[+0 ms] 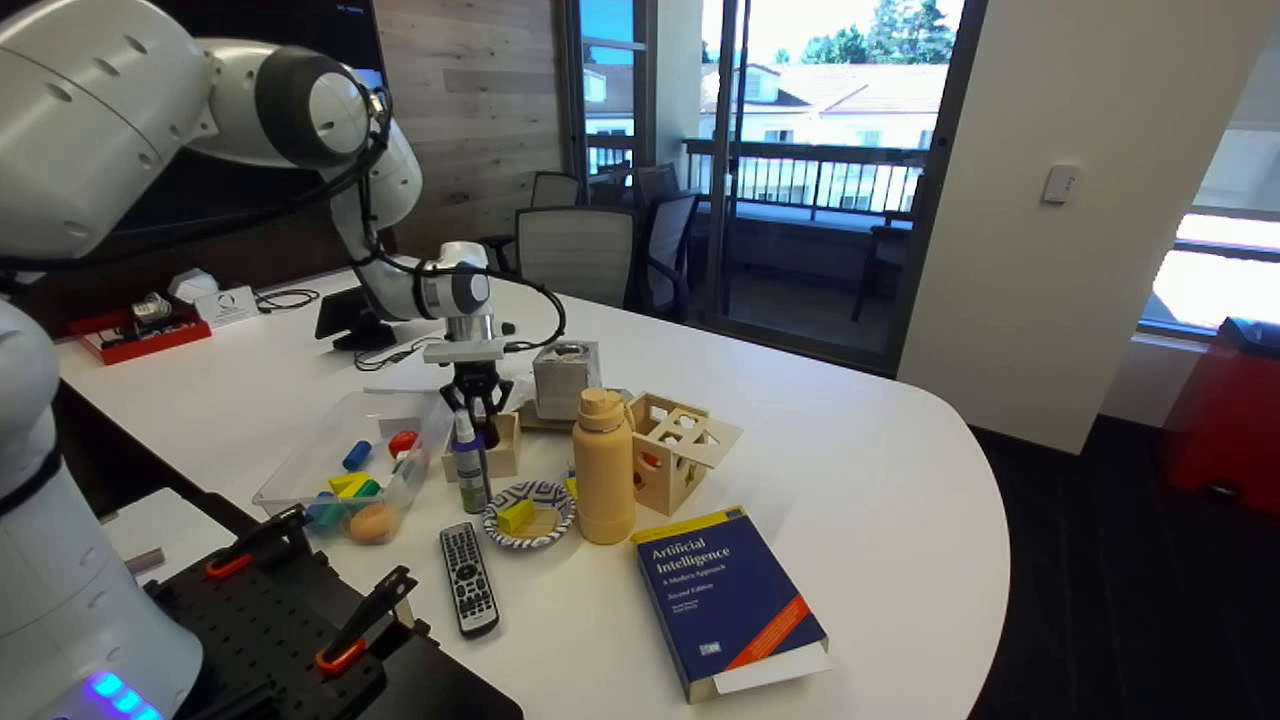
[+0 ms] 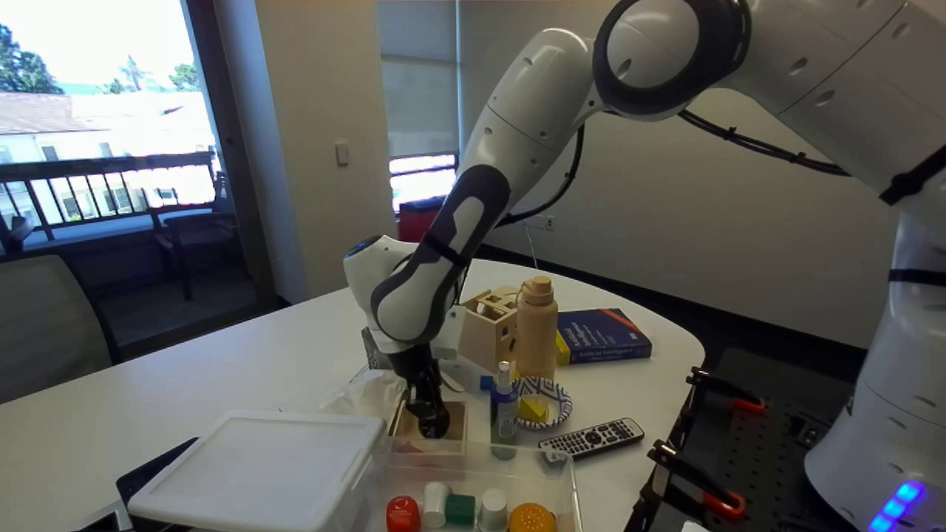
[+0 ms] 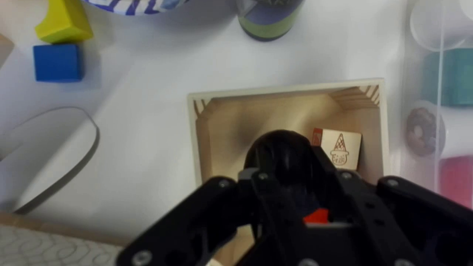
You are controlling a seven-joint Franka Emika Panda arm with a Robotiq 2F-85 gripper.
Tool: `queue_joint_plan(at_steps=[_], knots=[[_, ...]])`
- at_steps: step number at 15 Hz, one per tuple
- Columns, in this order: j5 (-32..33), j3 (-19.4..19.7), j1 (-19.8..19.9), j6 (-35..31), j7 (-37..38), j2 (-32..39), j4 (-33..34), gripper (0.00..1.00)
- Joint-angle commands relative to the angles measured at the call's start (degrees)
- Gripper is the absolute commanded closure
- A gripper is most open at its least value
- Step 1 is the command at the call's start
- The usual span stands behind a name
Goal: Take the black object out of the wooden box then place it in the clear container, put the yellow block from the black and white bowl in the wooden box.
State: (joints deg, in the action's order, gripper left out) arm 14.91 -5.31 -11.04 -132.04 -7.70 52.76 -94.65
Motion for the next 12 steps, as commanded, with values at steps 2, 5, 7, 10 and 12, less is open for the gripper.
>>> queue_joint_plan(at_steps=[2,5,7,10,12], knots=[[-1.02,-0.84,1.35,-1.45,-1.30,-9.11,-7.01,0.93],[-2.40,-3.15,3.24,-3.13,-4.82,-14.14,-11.76,0.93],[-4.88,-6.10,5.33,-3.06,-10.12,-16.25,-14.51,0.93],[-10.29,-11.03,8.66,-1.34,-19.46,-17.16,-17.20,0.93],[-13.00,-13.57,9.96,-0.84,-24.59,-17.00,-18.84,0.93]])
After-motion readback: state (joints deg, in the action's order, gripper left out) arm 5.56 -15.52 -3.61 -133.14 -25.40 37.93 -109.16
